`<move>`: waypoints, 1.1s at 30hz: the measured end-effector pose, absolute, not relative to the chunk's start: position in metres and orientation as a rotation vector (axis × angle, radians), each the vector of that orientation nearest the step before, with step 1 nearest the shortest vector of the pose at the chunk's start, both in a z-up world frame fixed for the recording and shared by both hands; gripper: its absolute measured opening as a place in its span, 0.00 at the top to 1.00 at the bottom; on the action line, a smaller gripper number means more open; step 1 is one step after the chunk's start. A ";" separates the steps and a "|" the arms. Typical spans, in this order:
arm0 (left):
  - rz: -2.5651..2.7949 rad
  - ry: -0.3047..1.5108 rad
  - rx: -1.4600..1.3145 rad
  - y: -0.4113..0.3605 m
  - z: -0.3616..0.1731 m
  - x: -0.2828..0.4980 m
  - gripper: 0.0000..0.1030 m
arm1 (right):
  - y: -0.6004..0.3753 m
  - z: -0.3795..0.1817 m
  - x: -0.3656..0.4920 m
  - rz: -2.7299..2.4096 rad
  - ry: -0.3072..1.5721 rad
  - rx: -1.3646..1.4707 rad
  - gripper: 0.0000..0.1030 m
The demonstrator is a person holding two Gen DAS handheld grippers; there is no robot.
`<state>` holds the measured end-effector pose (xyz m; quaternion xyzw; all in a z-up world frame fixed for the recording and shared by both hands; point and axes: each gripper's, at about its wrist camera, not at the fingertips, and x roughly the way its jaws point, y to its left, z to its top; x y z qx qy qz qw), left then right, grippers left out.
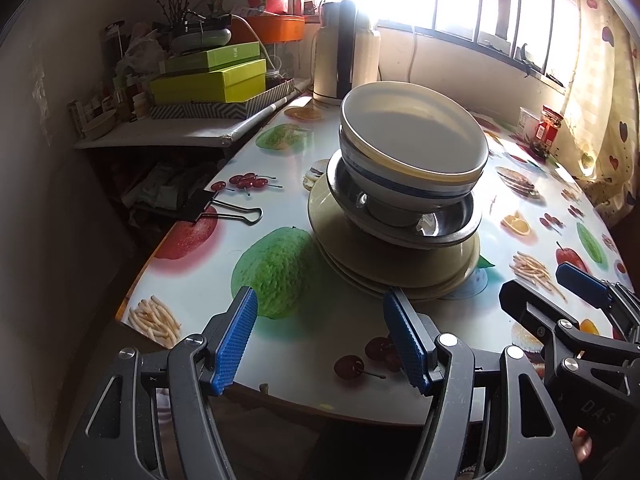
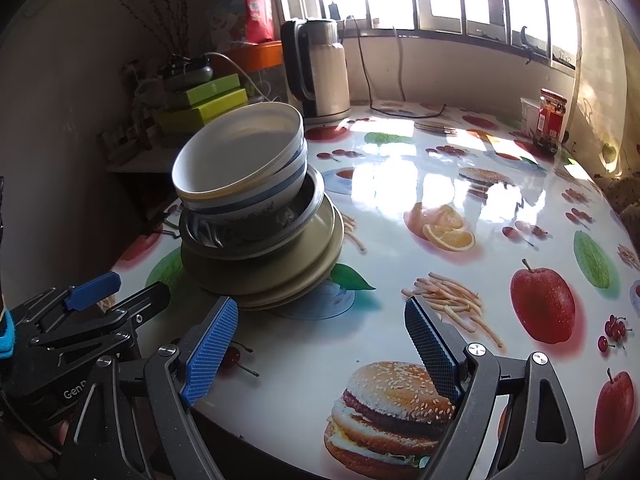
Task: Organize plates and bowls
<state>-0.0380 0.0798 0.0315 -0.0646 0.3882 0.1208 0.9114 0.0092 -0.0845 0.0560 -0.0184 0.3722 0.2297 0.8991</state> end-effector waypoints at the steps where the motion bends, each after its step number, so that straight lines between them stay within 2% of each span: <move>1: 0.249 0.801 -0.132 0.080 0.031 -0.038 0.36 | -0.085 0.056 0.009 0.475 0.770 -0.038 0.16; 33: 0.240 0.798 -0.123 0.076 0.032 -0.037 0.36 | -0.087 0.058 0.008 0.470 0.769 -0.037 0.16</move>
